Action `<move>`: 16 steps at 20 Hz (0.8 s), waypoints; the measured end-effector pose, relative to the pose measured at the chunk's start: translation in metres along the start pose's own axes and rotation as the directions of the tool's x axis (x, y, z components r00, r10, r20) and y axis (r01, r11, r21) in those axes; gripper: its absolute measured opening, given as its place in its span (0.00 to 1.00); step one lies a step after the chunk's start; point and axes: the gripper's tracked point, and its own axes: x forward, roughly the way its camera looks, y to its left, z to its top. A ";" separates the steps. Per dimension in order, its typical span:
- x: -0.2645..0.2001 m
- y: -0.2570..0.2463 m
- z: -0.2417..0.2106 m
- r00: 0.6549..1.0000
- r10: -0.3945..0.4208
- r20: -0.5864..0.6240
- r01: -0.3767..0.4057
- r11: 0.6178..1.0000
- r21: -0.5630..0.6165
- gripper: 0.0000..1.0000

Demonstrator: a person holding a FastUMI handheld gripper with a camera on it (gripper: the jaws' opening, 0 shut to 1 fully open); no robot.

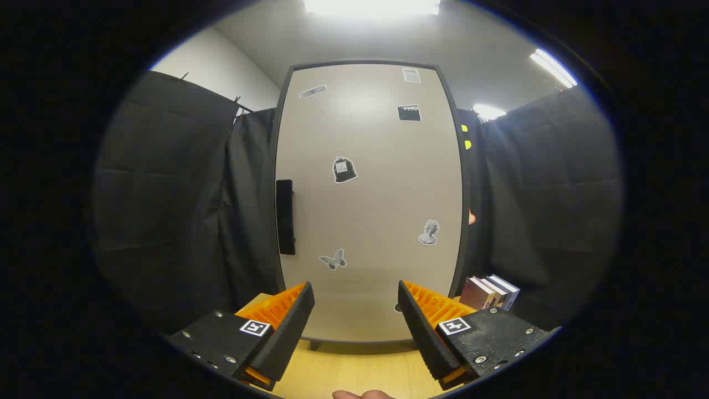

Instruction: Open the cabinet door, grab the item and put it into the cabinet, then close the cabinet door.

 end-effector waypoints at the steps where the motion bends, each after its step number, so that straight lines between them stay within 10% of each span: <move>1: 0.000 0.001 0.001 1.000 -0.002 0.001 0.002 1.000 0.005 0.94; 16: 0.006 0.012 0.007 0.999 -0.036 0.002 0.036 0.999 0.023 0.94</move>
